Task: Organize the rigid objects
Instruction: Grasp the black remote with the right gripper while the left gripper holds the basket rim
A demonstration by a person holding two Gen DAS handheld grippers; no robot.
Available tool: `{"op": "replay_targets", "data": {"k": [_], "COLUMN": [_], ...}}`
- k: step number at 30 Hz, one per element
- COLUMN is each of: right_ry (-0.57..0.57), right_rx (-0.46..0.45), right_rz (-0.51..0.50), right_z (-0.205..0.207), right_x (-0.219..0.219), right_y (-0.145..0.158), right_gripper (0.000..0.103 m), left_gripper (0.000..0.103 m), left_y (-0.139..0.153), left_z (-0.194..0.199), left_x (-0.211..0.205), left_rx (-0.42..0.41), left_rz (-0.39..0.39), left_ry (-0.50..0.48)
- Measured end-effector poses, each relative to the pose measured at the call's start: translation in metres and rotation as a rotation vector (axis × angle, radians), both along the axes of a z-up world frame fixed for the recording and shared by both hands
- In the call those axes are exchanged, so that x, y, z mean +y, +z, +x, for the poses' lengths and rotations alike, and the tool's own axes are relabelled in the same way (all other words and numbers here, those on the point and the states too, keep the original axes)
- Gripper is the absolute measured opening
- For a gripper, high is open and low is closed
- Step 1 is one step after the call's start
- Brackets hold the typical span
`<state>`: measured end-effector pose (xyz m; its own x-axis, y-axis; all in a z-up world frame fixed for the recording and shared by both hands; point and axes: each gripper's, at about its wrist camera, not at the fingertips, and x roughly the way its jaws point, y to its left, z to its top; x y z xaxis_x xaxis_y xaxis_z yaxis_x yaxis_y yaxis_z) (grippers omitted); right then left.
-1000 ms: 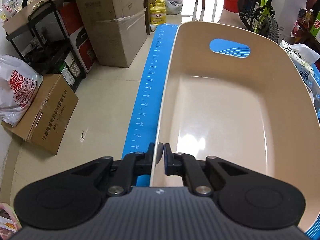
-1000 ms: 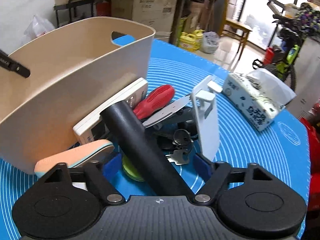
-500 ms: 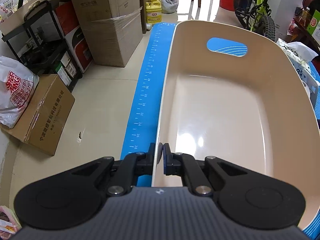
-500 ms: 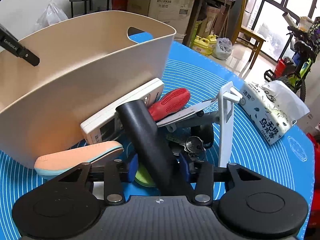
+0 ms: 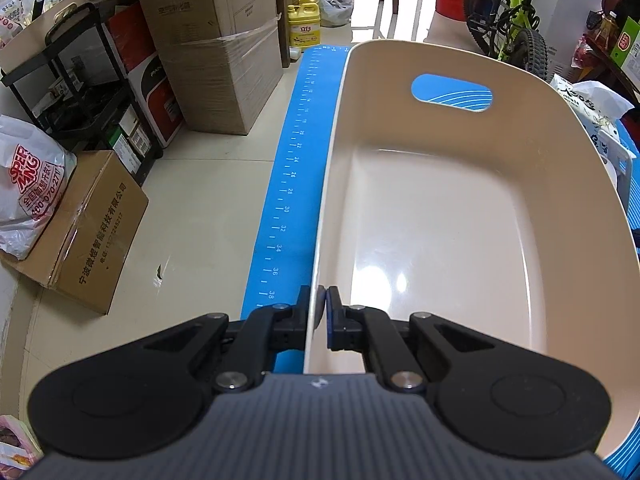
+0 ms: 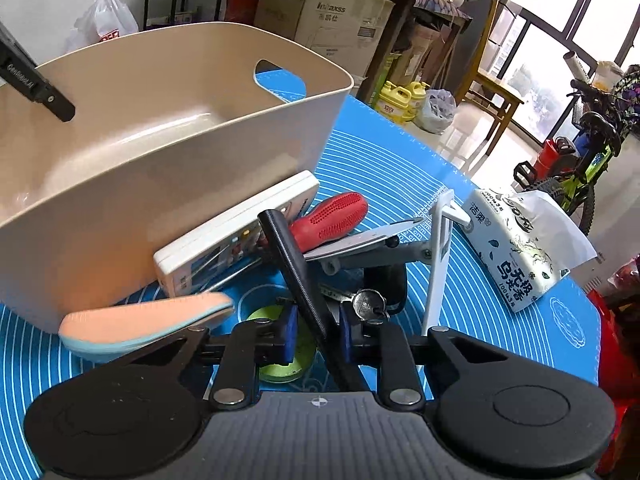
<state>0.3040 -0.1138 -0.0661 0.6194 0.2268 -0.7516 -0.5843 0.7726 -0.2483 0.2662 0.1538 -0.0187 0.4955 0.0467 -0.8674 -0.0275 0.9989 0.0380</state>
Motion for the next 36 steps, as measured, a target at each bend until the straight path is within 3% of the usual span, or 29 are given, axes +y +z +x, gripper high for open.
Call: {"op": "replay_targets", "data": {"k": [5, 14, 36], "right_ry": [-0.010, 0.032, -0.102], "right_rx": [0.012, 0.003, -0.139], "right_rz": [-0.051, -0.048, 0.030], "right_z": [0.010, 0.005, -0.028], "right_x": [0.010, 0.006, -0.024], "right_y": [-0.009, -0.008, 0.041], "right_gripper": [0.033, 0.029, 0.023], "left_gripper": [0.007, 0.007, 0.007], "left_y": [0.000, 0.000, 0.000], "left_z": [0.000, 0.000, 0.001], "left_x": [0.000, 0.000, 0.002], "left_rx": [0.001, 0.002, 0.004], "left_rz": [-0.001, -0.003, -0.011], "left_ry": [-0.001, -0.001, -0.002]}}
